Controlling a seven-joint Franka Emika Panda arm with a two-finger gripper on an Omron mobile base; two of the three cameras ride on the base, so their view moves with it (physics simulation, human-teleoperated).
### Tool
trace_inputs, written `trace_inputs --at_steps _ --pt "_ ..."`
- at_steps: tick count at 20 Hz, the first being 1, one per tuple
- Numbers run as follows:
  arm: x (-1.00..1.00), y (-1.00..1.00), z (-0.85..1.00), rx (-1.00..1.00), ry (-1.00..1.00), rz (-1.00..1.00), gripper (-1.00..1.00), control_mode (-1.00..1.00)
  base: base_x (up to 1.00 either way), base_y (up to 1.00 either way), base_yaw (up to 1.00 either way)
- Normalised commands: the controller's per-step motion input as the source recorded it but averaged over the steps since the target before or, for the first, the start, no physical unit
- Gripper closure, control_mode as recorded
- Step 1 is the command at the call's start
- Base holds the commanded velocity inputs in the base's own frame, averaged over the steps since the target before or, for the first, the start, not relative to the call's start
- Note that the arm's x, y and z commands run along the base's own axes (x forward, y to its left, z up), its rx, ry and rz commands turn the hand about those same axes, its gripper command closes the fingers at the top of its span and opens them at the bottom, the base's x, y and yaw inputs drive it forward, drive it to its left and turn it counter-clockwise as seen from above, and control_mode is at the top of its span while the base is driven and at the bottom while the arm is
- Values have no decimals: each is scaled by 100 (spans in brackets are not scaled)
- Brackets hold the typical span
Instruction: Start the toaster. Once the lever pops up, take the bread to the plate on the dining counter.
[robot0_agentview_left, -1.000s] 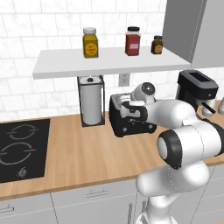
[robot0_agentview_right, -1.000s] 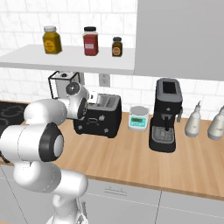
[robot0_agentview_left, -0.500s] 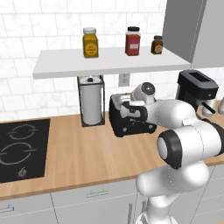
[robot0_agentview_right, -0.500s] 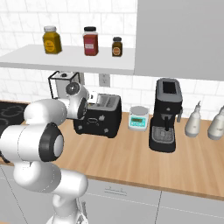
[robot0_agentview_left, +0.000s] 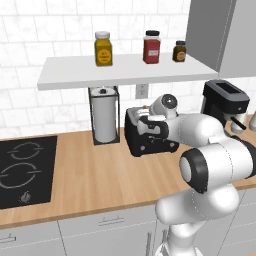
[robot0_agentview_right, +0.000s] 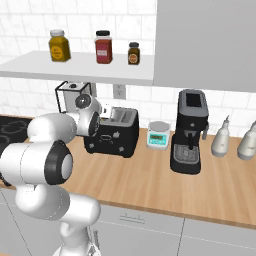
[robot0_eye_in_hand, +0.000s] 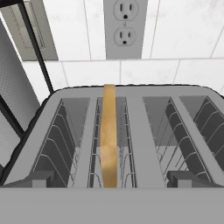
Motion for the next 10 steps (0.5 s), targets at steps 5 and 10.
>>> trace_inputs --at_steps 5,10 --pt "0 0 0 0 0 0 -100 -100 0 0 0" --pt "0 0 0 0 0 0 -100 -100 0 0 0"
